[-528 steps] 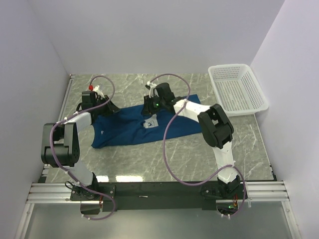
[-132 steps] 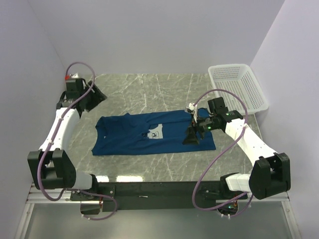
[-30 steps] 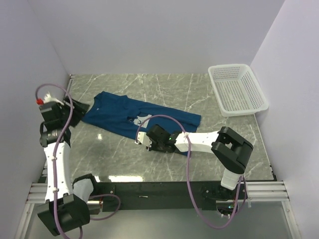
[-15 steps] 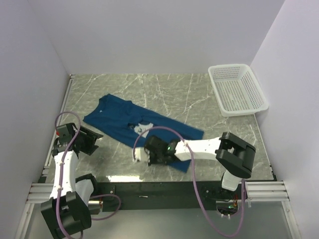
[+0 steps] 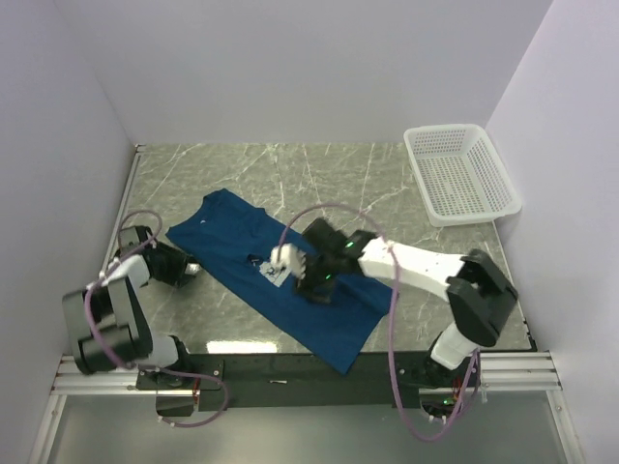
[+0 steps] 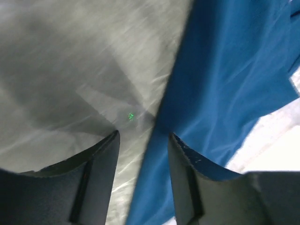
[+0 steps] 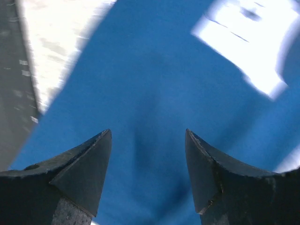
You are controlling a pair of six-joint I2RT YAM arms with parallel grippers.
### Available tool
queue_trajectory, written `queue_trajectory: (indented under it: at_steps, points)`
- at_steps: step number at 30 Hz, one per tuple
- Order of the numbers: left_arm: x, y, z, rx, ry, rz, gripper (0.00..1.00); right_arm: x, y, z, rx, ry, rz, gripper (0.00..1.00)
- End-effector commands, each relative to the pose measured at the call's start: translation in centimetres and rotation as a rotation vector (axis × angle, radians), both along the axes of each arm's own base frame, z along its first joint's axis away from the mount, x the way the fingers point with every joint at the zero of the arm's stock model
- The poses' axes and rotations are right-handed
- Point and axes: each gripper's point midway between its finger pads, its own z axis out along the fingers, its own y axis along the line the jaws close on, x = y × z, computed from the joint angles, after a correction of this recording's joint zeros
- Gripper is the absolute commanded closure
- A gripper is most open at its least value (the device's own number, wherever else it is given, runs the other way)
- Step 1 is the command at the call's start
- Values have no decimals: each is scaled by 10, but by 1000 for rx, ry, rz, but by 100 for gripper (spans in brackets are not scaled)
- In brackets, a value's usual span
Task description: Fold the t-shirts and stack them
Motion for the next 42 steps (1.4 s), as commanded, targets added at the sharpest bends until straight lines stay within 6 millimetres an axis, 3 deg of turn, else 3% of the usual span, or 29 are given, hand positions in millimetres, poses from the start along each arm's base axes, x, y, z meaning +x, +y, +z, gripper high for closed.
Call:
queue_trajectory:
  at_steps: [1,6,7,9,10,14,16,17,18,19,20,21,22,23,25,26,27,28,29,30,31,32,33,35,37,38,40,41,42]
  points:
    - [47,22,5,83,-93,-46,51,8,-16,41,131,33,-29,29]
    - [62,33,-22,104,-12,-65,62,30,-26,47,160,17,-118,29]
    - [64,35,-26,111,-1,-73,72,33,-27,46,159,21,-130,29]
    - [70,37,-35,96,27,-85,80,39,-27,42,151,47,-153,29]
    - [73,39,-37,101,35,-91,91,43,-26,45,160,54,-168,29]
    - [95,47,-46,88,63,-107,99,55,-27,44,165,88,-218,29]
    - [120,55,-35,106,45,-125,99,62,-27,43,164,97,-248,29]
    - [125,54,-44,97,71,-141,99,69,-30,42,158,91,-273,29]
    - [154,61,-28,121,18,-152,99,74,-31,36,145,107,-309,29]
    - [160,60,-28,115,38,-176,99,84,-29,39,152,97,-338,29]
    - [169,54,-44,93,67,-208,99,95,-31,37,150,121,-424,29]
    - [208,61,-23,119,-6,-227,98,116,-28,35,149,102,-504,30]
    - [212,53,-25,90,26,-267,96,129,-29,33,148,107,-580,30]
    - [245,48,-22,97,-18,-310,94,137,-25,32,153,149,-669,29]
    - [265,35,-20,87,-42,-376,81,166,-20,26,159,207,-786,30]
    - [267,26,-29,80,-15,-401,77,174,-15,25,173,263,-864,30]
    - [285,29,-9,119,-69,-403,72,188,-8,18,185,313,-890,30]
    - [291,30,-2,140,-88,-397,64,195,-5,16,199,347,-920,29]
    - [297,39,19,200,-132,-364,59,200,1,14,215,410,-960,29]
    - [297,45,30,236,-149,-340,54,209,7,6,224,448,-968,29]
    - [297,53,44,275,-177,-313,38,210,13,4,234,498,-961,29]
    - [285,61,66,318,-196,-278,28,212,17,1,240,534,-972,29]
    - [288,72,81,365,-246,-244,23,216,22,-6,241,554,-972,29]
    - [264,86,111,392,-275,-197,20,218,27,-7,261,585,-971,29]
    - [248,97,131,389,-315,-156,20,232,34,-2,314,568,-959,28]
    - [224,93,141,382,-323,-144,20,238,39,4,342,586,-957,28]
    - [205,84,160,350,-416,-154,19,264,49,13,411,606,-955,28]
    - [179,72,166,336,-438,-167,19,274,51,17,441,659,-977,29]
    - [166,66,170,335,-450,-177,18,291,60,17,475,672,-981,30]
